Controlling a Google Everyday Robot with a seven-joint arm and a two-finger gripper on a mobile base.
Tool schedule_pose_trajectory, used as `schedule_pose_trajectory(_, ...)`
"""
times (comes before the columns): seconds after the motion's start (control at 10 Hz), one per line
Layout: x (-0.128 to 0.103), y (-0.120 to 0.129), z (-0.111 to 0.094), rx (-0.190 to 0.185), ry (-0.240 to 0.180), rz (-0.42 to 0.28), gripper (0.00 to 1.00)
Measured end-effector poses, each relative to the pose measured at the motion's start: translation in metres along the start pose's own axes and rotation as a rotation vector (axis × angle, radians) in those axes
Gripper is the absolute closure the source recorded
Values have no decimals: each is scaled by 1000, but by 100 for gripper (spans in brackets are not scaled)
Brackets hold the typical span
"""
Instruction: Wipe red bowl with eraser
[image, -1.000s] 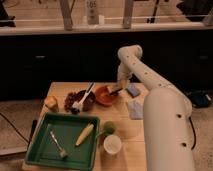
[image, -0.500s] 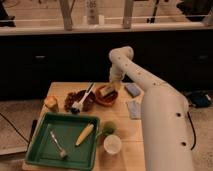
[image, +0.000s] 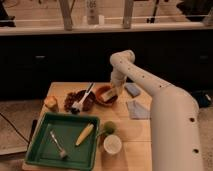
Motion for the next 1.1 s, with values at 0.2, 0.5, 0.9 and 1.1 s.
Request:
schedule_pose_trajectory(0.2,24,8,0,-3,11,58,97)
schedule_pose_trajectory(0.5,34,-19,2,20,25,101,97)
schedule_pose_trajectory(0.9,17,-44,2,28,7,75,97)
schedule_pose_trajectory(1.1,-9,-47,3,25,-26,-7,97)
